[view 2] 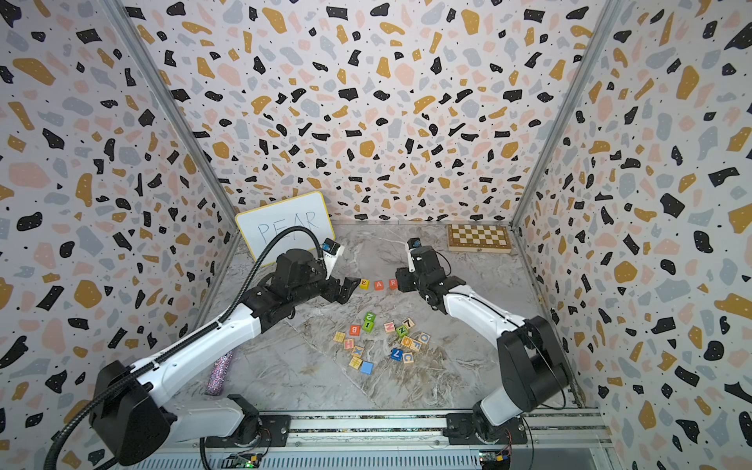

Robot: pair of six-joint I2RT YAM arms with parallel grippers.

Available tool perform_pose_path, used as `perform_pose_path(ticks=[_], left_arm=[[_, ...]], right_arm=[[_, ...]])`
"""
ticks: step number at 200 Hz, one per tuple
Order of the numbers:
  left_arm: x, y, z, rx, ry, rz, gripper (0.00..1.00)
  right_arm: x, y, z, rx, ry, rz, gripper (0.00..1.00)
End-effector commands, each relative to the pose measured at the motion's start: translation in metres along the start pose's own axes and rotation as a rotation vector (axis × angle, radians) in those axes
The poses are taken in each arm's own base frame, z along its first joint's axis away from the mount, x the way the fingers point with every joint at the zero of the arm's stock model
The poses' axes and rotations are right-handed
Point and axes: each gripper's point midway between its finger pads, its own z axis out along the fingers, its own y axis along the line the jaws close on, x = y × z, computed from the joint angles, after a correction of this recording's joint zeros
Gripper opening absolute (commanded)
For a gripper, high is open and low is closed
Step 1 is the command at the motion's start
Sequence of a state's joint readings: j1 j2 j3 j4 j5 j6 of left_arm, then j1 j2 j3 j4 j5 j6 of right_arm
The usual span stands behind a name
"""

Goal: Spell the uppercase word “pear” with letter blocks
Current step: Place the letter block at the center of the board.

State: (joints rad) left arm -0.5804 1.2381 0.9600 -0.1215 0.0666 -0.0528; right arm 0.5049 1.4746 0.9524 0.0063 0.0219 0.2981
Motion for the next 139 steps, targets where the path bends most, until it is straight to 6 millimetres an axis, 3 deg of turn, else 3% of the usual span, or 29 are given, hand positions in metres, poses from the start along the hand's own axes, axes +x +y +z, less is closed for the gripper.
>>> perform_pose_path(ticks=[1, 30, 81, 120, 139], left_arm=[[0.001, 0.028, -0.014, -0.145, -0.073, 0.017, 0.99], [0.026, 0.059, -0.028, -0.296, -0.098, 0.030, 0.99], [0.068, 0.111, -0.051, -0.584, -0.122, -0.005, 0.99], [0.091, 0.131, -0.074, -0.696, -0.171, -0.040, 0.99], [0.098, 0.132, -0.072, -0.677, -0.168, -0.006, 0.99]], right_arm=[[-0.034, -0.015, -0.025, 0.050, -0.198, -0.021, 0.62], [-0.025, -0.035, -0.046, 0.113, -0.285, -0.050, 0.63], [-0.010, -0.071, -0.083, 0.242, -0.464, -0.051, 0.75], [0.012, -0.091, -0.100, 0.336, -0.502, -0.048, 0.76], [0.027, -0.101, -0.105, 0.389, -0.500, -0.074, 0.76]])
